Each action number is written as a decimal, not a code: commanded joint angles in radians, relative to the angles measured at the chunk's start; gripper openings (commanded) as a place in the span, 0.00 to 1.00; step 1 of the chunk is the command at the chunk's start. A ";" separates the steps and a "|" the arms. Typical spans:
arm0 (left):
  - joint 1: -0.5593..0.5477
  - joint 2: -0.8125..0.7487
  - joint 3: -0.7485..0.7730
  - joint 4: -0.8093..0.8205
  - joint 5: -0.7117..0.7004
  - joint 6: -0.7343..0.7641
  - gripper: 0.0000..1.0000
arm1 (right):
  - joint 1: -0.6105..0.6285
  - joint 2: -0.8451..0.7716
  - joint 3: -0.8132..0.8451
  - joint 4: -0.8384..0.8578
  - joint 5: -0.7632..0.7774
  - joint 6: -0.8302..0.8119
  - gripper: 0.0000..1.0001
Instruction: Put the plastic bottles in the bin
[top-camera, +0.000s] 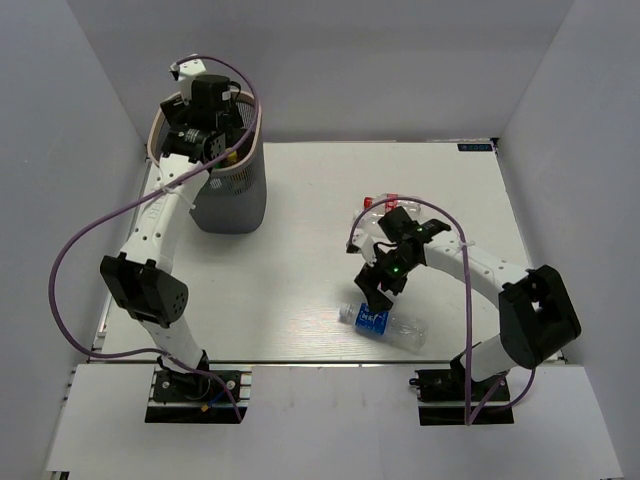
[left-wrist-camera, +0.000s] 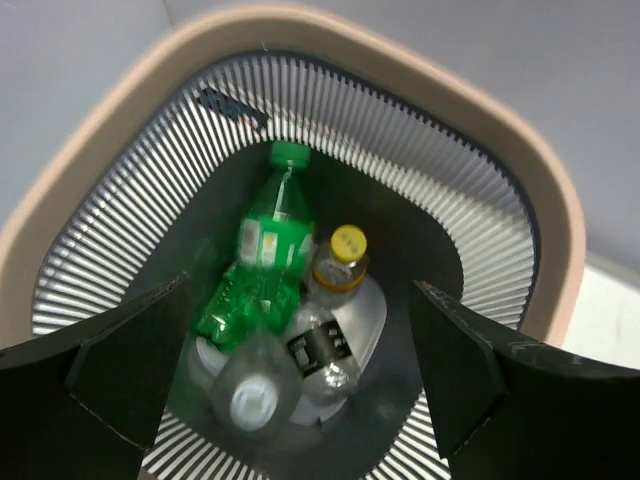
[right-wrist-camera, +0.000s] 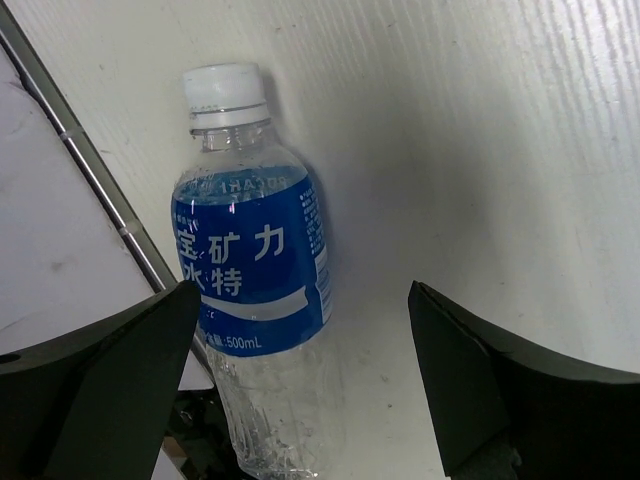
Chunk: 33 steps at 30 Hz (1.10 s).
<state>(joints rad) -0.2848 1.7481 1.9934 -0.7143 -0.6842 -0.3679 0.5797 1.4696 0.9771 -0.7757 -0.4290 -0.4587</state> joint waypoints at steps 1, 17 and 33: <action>-0.002 -0.087 -0.045 0.038 0.101 0.035 0.99 | 0.029 0.018 -0.002 -0.004 0.041 0.025 0.90; -0.076 -0.433 -0.592 0.269 1.097 0.182 0.99 | 0.172 0.110 -0.038 -0.005 0.133 -0.006 0.90; -0.183 -0.593 -1.183 0.395 1.152 0.043 0.99 | 0.186 0.127 0.189 -0.106 0.131 -0.100 0.21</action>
<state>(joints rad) -0.4511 1.1683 0.8997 -0.3733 0.4599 -0.2813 0.7734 1.6062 0.9936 -0.8440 -0.2882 -0.5148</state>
